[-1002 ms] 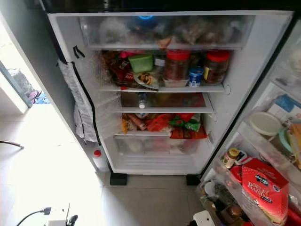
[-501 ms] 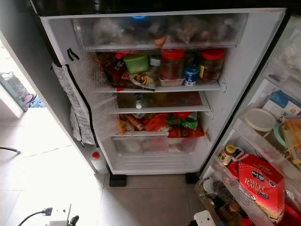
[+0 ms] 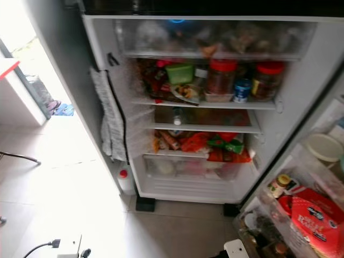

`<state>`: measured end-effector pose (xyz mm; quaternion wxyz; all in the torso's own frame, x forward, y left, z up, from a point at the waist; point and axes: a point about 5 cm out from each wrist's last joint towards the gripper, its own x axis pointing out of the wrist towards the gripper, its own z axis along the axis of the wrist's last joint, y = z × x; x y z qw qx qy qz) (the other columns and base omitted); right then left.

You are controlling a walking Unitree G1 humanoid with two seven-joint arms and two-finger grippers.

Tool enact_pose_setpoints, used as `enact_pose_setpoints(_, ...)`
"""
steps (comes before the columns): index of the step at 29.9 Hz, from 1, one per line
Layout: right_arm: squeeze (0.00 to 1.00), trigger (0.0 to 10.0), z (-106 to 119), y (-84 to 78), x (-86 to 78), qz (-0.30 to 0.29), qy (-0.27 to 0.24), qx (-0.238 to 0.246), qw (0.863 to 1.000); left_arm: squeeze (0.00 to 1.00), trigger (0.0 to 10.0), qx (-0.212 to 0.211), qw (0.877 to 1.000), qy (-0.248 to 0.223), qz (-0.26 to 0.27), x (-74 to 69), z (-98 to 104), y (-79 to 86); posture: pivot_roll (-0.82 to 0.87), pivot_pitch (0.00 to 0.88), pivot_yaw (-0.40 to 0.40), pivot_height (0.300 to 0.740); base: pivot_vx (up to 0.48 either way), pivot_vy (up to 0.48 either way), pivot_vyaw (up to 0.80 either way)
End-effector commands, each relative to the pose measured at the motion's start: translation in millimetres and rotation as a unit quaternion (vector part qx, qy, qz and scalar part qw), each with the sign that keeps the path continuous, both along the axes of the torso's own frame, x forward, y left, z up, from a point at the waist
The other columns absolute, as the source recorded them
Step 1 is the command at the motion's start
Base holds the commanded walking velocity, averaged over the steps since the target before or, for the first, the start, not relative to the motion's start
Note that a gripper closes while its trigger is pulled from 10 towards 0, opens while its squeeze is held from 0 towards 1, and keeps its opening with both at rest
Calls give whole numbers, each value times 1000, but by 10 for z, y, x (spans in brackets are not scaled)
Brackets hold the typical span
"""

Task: Restocking fridge

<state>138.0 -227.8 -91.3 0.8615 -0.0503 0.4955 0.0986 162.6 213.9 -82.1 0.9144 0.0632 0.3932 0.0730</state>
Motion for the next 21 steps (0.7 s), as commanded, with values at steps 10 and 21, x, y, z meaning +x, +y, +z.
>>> enact_pose_setpoints(10,0,10000,-19,-17,-60,-19,4,-2,1000,0,10000,4,1000,14,-10,-29,-19,10,-79,50,37,740,0,135,0)
enact_pose_setpoints(21,0,10000,-23,-11,-63,-30,1,-2,1000,0,10000,3,1000,20,-11,-38,-26,13,-87,37,45,740,0,221,0)
